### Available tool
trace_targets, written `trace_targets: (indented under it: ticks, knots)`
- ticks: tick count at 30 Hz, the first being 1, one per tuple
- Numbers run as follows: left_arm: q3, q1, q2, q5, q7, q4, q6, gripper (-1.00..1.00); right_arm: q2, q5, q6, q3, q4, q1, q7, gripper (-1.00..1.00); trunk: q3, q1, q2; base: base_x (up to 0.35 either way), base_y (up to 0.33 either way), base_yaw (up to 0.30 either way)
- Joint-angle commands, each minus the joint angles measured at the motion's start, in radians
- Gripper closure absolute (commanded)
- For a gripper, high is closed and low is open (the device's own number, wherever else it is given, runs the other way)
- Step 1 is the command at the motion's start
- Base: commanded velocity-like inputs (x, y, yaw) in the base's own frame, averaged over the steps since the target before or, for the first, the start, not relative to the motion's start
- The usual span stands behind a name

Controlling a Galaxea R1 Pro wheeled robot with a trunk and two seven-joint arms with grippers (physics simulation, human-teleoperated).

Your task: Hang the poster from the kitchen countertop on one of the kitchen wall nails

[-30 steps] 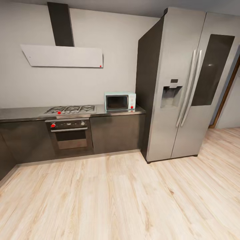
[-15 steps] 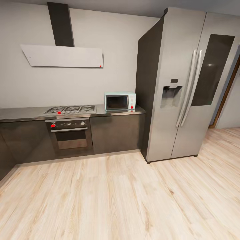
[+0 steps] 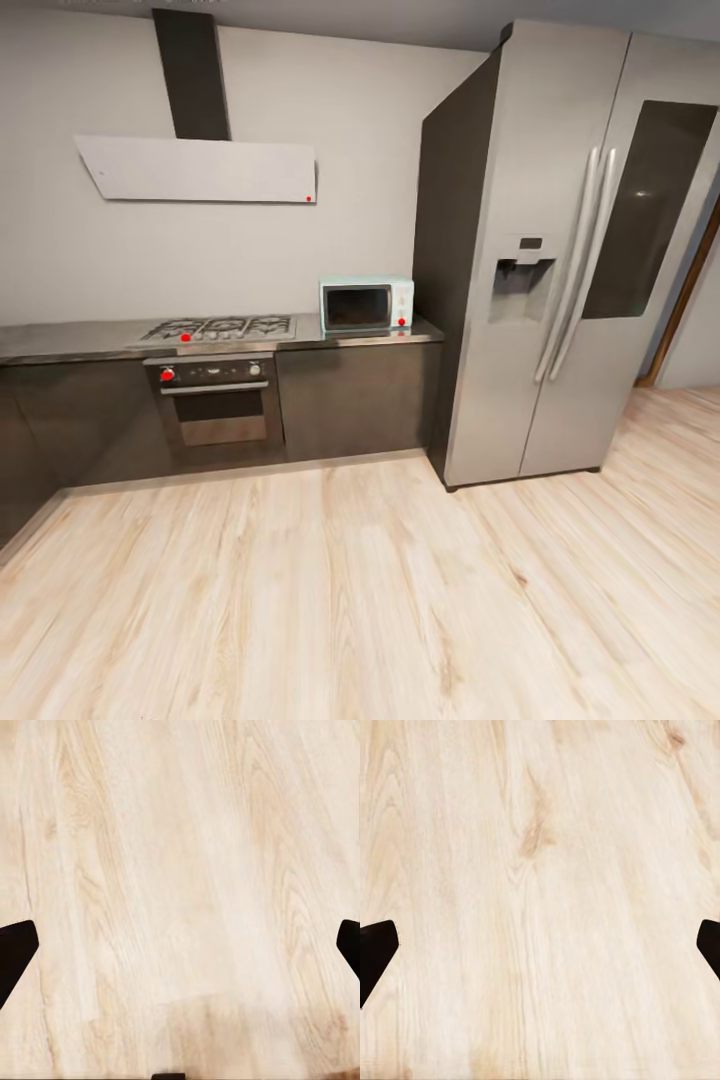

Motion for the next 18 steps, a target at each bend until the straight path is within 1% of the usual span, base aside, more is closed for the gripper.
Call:
trace_targets:
  ticks: [1,15,18]
  knots:
    - [0.001,0.0,0.001,-0.007,0.0,-0.001,-0.002,-1.0,0.001,0.0,-0.003,0.0,0.001,0.0,-0.001,-1.0,-0.001,0.0,0.0,0.0,0.0,0.262]
    - [0.001,0.0,0.002,-0.007,0.0,0.001,-0.001,-1.0,0.004,0.003,-0.001,0.002,0.004,0.0,-0.001,-1.0,-0.001,0.0,0.0,0.0,0.0,0.288]
    - [0.001,0.0,0.001,-0.007,0.0,0.001,-0.001,-1.0,0.003,0.004,-0.001,0.003,0.005,0.0,0.0,-1.0,-0.001,0.0,0.0,0.0,0.0,0.21]
